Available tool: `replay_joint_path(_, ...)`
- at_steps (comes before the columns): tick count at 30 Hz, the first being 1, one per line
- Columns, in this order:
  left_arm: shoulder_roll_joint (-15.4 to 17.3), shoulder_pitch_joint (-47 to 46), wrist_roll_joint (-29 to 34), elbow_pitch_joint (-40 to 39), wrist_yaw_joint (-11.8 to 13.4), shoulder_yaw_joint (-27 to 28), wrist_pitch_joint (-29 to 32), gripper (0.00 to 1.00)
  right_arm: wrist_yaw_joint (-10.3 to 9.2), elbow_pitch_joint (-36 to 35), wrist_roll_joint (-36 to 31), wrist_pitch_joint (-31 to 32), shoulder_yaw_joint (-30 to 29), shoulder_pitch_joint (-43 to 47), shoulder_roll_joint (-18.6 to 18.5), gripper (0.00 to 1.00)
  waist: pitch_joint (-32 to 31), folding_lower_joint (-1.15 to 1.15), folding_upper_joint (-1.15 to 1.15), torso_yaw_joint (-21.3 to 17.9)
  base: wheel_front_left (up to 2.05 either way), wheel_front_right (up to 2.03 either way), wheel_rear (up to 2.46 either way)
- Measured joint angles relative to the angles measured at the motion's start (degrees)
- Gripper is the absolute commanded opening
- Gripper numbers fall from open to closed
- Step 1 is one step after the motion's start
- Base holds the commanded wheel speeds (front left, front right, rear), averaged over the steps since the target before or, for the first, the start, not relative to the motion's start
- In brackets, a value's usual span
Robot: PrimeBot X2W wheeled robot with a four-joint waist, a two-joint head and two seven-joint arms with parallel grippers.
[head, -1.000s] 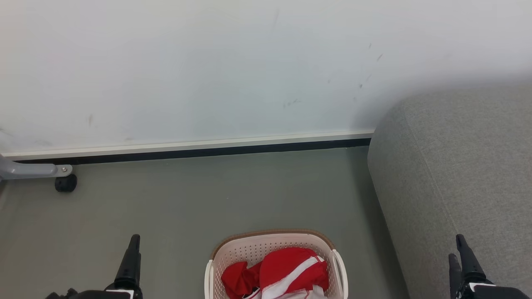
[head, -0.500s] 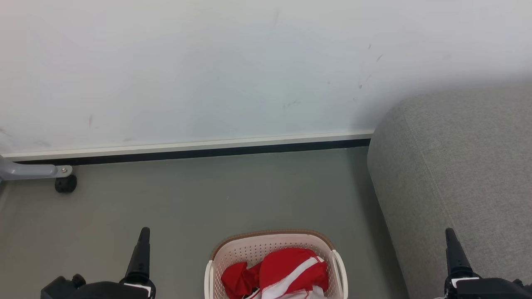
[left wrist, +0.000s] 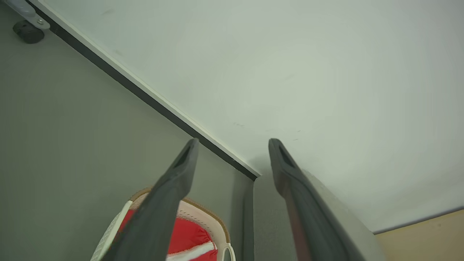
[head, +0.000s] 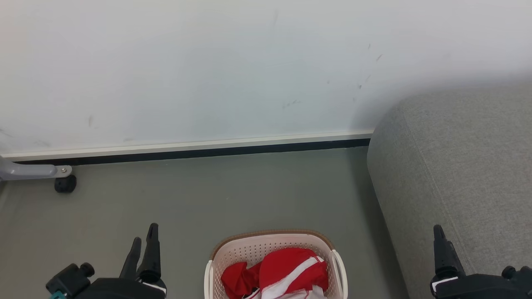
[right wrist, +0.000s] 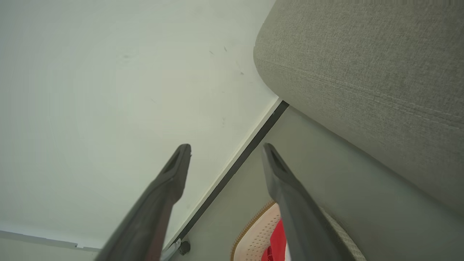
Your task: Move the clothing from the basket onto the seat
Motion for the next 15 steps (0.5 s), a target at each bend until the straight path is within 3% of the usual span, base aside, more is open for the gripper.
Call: replay_joint_path(15, 1.7, 0.1, 16.8, -1.0, 2.8, -2.0, -3.8, 1.00, -2.59, -2.1, -16.4, -3.6, 3.6, 1.3, -0.6, 1.00, 0.0, 0.00, 0.00, -0.1, 0.00, 0.00, 0.00)
